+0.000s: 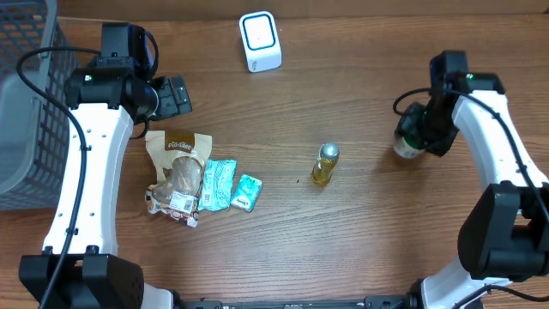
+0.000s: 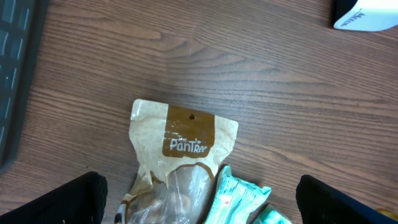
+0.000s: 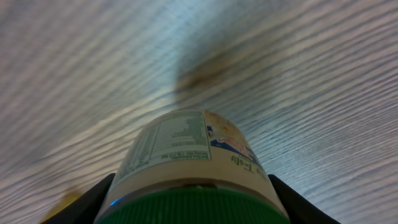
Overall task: Scan the item barcode
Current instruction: 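Carry the green-lidded jar right and set it down on the table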
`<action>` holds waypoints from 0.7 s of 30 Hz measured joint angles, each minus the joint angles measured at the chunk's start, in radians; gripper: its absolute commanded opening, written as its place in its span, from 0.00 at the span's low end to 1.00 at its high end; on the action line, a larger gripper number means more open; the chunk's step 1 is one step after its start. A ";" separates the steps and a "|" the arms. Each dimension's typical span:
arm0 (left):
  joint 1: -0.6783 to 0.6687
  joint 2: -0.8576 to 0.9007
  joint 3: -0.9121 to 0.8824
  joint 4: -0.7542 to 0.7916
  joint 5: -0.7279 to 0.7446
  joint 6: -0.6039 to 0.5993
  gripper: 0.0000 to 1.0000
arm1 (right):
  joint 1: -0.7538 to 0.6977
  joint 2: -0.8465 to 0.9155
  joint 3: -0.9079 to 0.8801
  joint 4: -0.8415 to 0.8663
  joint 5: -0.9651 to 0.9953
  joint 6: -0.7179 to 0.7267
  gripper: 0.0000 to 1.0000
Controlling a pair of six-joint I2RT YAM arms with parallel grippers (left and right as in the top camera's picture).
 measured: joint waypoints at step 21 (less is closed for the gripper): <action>0.000 0.000 0.000 0.000 0.000 0.000 1.00 | 0.000 0.000 -0.185 0.133 0.053 0.026 0.82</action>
